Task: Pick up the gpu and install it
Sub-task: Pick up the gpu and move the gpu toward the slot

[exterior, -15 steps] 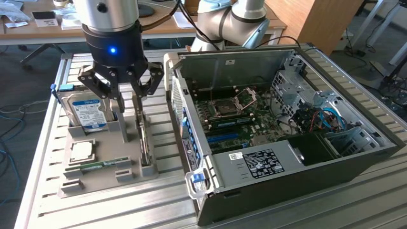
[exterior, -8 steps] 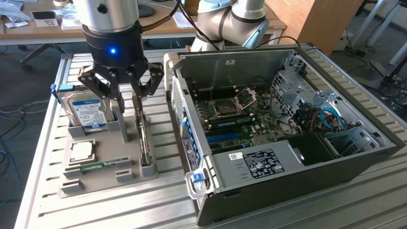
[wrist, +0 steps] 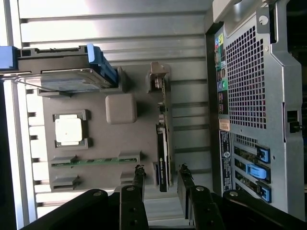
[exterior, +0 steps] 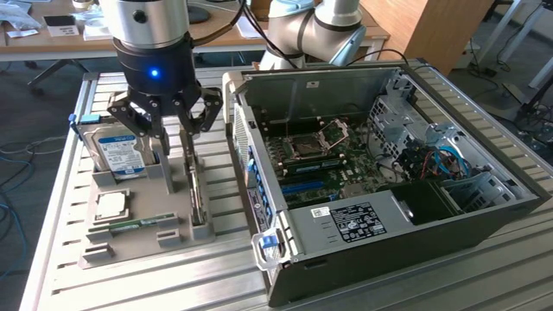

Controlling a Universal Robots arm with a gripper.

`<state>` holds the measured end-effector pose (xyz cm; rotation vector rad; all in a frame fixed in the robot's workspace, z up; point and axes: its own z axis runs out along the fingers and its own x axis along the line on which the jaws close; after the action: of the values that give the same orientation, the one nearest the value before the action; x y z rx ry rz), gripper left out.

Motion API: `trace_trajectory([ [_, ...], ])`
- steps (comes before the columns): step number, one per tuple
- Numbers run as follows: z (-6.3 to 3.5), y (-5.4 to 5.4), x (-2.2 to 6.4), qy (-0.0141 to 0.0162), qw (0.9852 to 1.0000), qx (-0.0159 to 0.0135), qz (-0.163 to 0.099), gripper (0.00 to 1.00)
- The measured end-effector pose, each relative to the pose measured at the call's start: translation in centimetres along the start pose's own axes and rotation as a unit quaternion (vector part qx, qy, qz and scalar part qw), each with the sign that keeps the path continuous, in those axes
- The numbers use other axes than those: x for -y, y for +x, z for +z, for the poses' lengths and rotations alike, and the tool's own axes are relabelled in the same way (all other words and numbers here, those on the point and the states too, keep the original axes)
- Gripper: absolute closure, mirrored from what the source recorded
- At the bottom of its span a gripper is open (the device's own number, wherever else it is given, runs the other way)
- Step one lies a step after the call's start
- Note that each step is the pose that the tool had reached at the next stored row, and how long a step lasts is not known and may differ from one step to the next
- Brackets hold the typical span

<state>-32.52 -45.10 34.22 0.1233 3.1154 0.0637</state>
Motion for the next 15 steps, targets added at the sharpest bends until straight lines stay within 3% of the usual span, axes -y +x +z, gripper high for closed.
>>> trace_trajectory([
  [15, 1.49, 0.0, 0.06, 0.0001, 1.0000, -0.0001, 0.000, 0.58],
])
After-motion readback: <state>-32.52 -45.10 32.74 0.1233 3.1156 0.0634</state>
